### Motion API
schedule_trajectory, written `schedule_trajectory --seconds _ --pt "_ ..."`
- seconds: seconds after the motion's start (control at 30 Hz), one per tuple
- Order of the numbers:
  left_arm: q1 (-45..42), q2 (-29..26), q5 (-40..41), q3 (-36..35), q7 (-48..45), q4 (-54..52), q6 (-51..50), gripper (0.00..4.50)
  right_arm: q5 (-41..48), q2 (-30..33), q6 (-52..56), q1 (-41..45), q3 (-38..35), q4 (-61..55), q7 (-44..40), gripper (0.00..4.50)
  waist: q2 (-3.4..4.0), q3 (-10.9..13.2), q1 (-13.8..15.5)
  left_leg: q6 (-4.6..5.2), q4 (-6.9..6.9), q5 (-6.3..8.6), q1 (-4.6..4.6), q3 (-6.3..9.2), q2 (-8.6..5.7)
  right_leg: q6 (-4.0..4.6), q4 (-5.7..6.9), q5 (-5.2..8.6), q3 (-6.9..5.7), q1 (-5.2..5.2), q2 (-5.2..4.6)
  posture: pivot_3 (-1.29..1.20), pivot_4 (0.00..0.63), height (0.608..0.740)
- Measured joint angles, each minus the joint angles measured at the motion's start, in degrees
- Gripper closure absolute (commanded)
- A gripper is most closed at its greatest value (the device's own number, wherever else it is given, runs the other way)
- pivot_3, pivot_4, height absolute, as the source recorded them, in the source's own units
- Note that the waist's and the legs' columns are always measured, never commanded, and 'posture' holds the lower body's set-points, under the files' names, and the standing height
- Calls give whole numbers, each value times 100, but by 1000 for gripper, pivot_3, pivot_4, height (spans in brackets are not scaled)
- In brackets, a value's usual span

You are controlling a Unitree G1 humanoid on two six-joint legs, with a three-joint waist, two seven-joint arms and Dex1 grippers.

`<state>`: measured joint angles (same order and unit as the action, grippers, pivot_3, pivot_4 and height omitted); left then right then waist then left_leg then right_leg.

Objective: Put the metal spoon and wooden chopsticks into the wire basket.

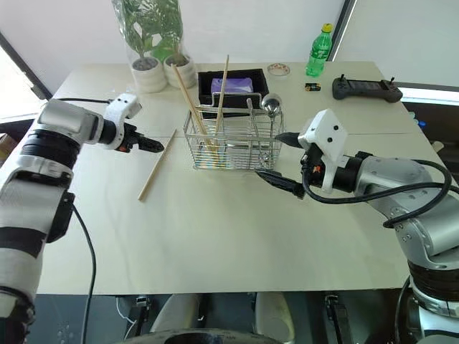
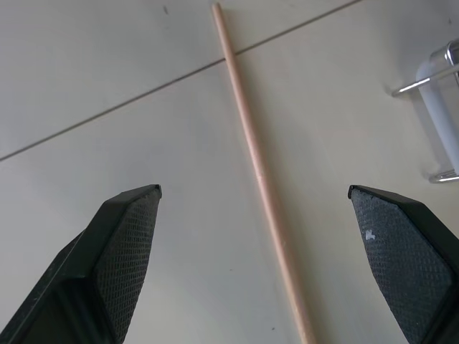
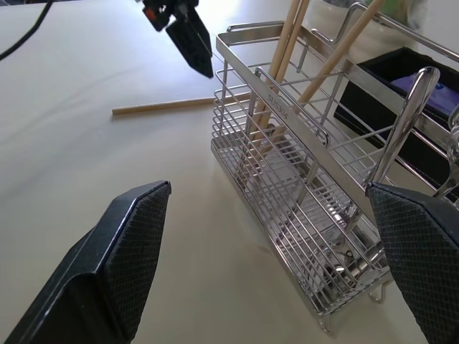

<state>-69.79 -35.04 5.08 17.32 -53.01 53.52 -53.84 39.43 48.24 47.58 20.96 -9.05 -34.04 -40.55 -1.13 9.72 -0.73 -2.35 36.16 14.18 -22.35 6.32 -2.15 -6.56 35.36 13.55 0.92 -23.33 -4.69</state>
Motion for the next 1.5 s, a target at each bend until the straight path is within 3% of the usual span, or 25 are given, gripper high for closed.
schedule_trajectory --seconds 0.4,0.93,1.47,1.5 --pt "-102 359 -454 -46 -4 614 673 97 198 -64 94 -95 -68 -183 249 0 0 0 0 0 1 0 0 -1 0 0 1 0 0 0 -1 0 150 716" --pt "-147 606 -561 -382 228 1169 705 97 260 -32 91 -85 -73 -182 357 0 -1 -1 0 0 2 0 1 -1 -1 -1 3 -1 0 1 0 0 150 716" --pt "-222 712 -698 -589 336 1458 940 97 58 387 -185 -976 -245 -183 -101 0 -3 -3 1 0 5 0 9 0 -1 -1 16 0 0 6 0 0 150 716" --pt "-233 722 -699 -601 338 1470 940 310 59 387 -185 -975 -245 -185 -93 0 -4 -3 2 0 6 0 9 -1 -1 -1 16 0 0 6 0 0 150 716"
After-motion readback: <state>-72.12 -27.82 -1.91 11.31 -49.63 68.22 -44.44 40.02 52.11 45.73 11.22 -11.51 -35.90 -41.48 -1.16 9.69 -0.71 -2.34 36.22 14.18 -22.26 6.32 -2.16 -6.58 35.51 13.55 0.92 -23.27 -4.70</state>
